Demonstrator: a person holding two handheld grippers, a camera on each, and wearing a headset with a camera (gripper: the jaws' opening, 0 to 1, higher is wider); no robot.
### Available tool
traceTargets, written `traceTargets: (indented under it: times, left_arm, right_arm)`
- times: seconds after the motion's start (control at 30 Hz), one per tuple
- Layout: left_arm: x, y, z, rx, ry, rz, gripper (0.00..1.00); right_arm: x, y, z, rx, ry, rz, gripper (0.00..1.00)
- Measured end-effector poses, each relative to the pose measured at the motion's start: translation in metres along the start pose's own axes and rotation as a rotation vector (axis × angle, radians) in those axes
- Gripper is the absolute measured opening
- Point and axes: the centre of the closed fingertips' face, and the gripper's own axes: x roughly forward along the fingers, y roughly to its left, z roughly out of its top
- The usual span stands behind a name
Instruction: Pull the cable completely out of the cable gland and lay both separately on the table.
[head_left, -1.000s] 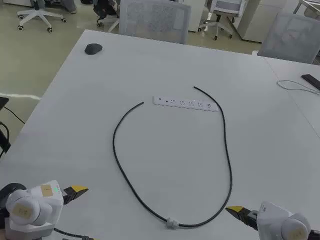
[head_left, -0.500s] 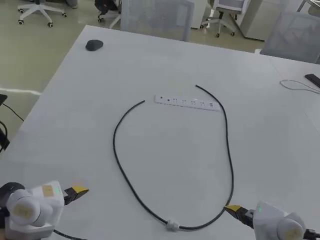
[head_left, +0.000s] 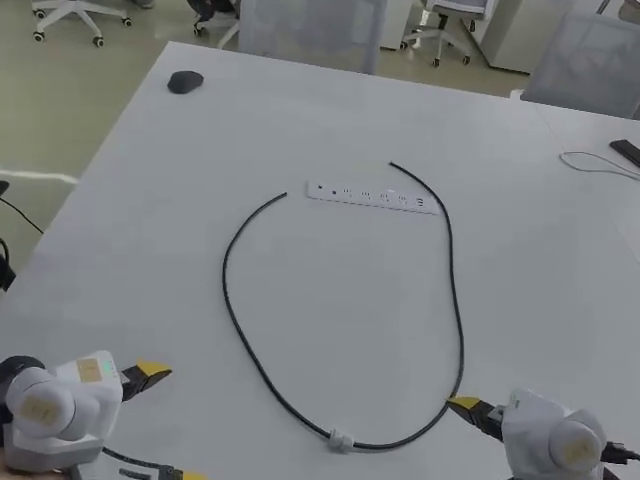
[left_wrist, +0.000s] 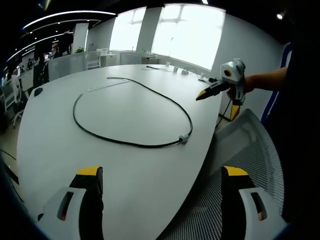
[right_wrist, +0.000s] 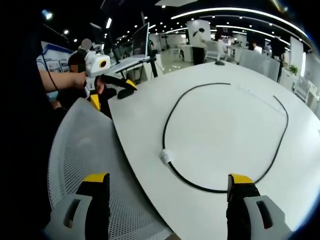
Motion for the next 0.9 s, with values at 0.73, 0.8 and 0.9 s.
traceTargets:
  times: [0.73, 0.8, 0.9]
  left_arm:
    - [0.019, -0.01, 0.001, -0.011, 0.023, -0.011, 0.98]
    - [0.019, -0.012, 0.002, -0.011, 0.021, -0.012, 0.98]
    - [0.019, -0.011, 0.0, -0.013, 0.024, -0.011, 0.98]
  right_arm:
    - [0.028, -0.012, 0.019, -0.083, 0.044, 0.037, 0.89]
    - [0.033, -0.013, 0.019, -0.091, 0.057, 0.035, 0.88]
    - [0.039, -0.013, 0.019, -0.106, 0.078, 0.034, 0.84]
